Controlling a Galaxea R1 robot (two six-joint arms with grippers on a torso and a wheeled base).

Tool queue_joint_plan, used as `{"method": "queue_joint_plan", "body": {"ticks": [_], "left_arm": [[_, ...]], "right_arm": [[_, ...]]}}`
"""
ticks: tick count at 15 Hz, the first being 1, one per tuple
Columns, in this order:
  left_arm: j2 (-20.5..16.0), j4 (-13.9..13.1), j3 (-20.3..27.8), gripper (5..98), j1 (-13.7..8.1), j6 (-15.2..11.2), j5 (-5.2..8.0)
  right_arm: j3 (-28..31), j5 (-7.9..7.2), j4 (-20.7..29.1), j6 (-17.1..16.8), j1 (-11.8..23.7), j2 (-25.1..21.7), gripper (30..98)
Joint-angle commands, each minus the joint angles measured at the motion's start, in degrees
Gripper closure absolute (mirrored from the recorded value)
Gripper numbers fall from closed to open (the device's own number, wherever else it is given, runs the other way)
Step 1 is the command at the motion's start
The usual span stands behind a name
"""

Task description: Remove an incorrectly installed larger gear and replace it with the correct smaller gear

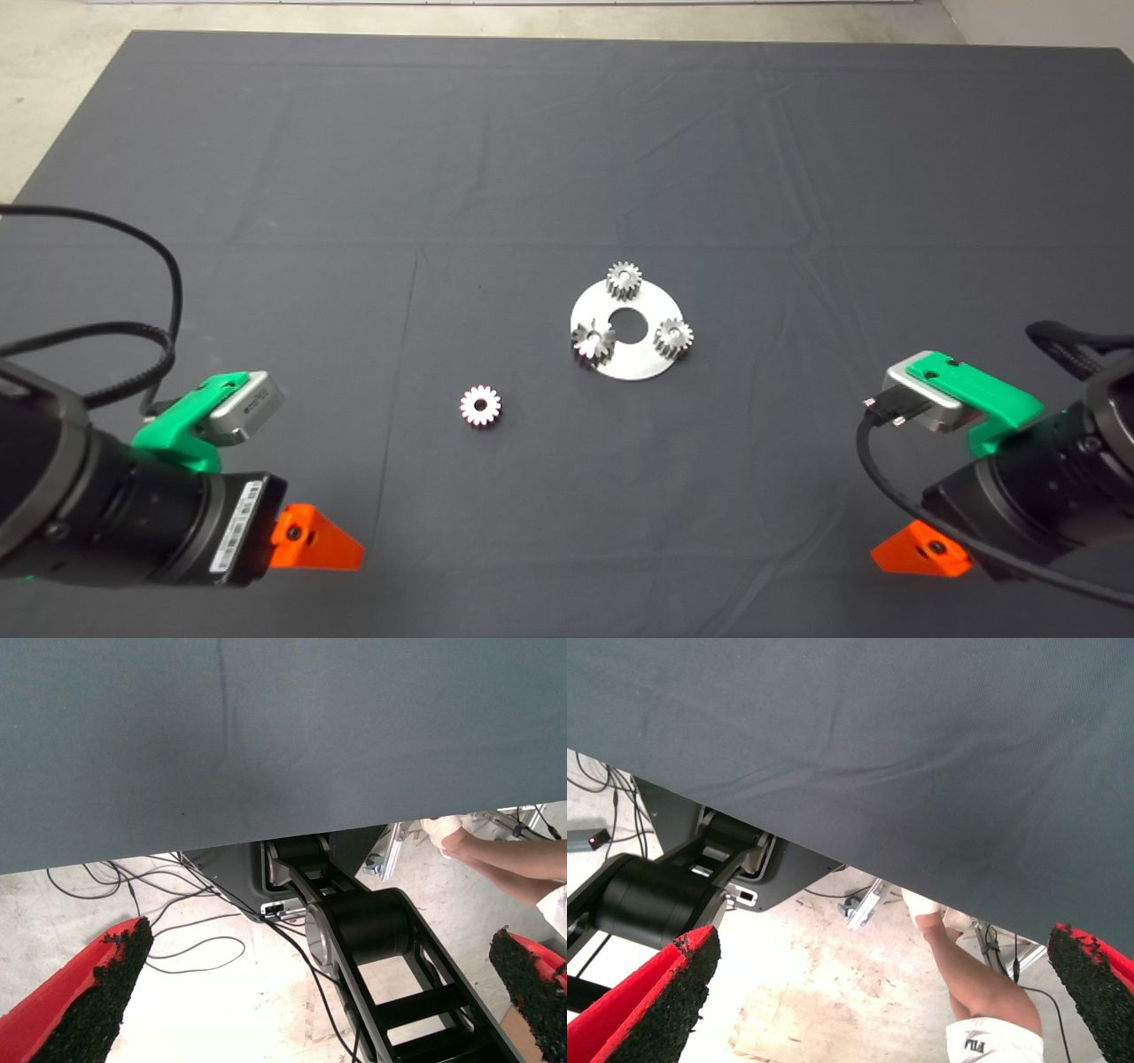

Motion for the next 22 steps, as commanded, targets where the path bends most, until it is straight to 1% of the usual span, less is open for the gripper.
{"method": "queue_joint_plan", "body": {"ticks": [1, 2, 4, 5, 6, 7, 8, 9, 10, 11, 12, 13, 14, 15, 16, 17, 19, 22], "left_arm": [[-0.1, -0.1, 0.6, 5.5, -0.4, 0.2, 0.11], [0.0, 0.1, 0.5, 5.5, -0.4, 0.2, 0.02], [0.3, 2.2, -1.2, 5.5, -0.4, 0.2, -0.42], [1.4, 3.4, -4.9, 5.5, -0.4, 0.4, -0.33], [2.4, 3.5, -7.8, 5.5, -0.4, 1.0, -0.49], [4.5, 3.5, -9.8, 5.5, -0.4, 2.7, -0.68], [7.0, 3.7, -10.8, 5.5, -0.4, 3.2, -1.05], [9.0, 5.0, -11.8, 5.5, -0.4, 3.1, -1.21], [10.6, 7.0, -13.2, 5.5, -0.3, 3.0, -1.52], [12.0, 8.6, -14.4, 5.5, 0.0, 2.9, -2.36], [13.5, 10.4, -15.8, 5.5, 1.0, 3.1, -2.88], [14.7, 11.9, -17.8, 5.5, 2.6, 3.3, -2.97], [15.8, 12.1, -19.4, 5.5, 2.8, 3.4, -3.15], [18.0, 12.4, -21.1, 5.5, 2.8, 3.4, -3.83], [21.0, 13.0, -23.6, 5.5, 2.8, 3.5, -3.93], [24.1, 13.6, -25.3, 5.5, 2.8, 3.7, -3.85], [29.9, 13.7, -28.7, 5.5, 2.8, 3.5, -3.76], [38.2, 13.8, -35.6, 5.5, 2.8, 3.4, -3.67]], "right_arm": [[0.1, -2.39, 1.8, 0.2, 1.2, 0.1, 30.8], [0.1, -2.48, 1.6, 0.2, 1.1, 0.1, 30.8], [0.0, -2.48, 1.8, 0.2, 0.9, 0.1, 30.8], [0.0, -2.48, 1.9, 0.2, 0.9, 0.1, 30.8], [0.0, -2.47, 1.9, 0.2, 0.7, 0.1, 30.8], [0.1, -2.39, 1.9, 0.2, 0.5, 0.1, 30.8], [0.0, -2.39, 1.9, 0.2, 0.3, 0.1, 30.8], [0.0, -2.39, 1.8, 0.2, 0.2, 0.2, 30.8], [0.0, -2.39, 1.7, 0.2, 0.0, 0.2, 30.8], [0.0, -2.39, 1.7, 0.2, 0.0, 0.3, 30.8], [0.0, -2.39, 1.6, 0.2, 0.0, 0.3, 30.8], [0.0, -2.39, 1.6, 0.2, 0.0, 0.3, 30.8], [0.0, -2.39, 1.6, 0.2, -0.1, 0.3, 30.8], [0.0, -2.39, 1.6, 0.2, -0.1, 0.3, 30.8], [0.1, -2.39, 1.6, 0.2, -0.1, 0.3, 30.8], [0.0, -2.39, 1.6, 0.2, -0.1, 0.3, 30.8], [0.0, -2.39, 1.5, 0.1, -0.1, 0.3, 30.8], [0.0, -2.39, 1.5, 0.1, -0.1, 0.3, 30.8]]}}
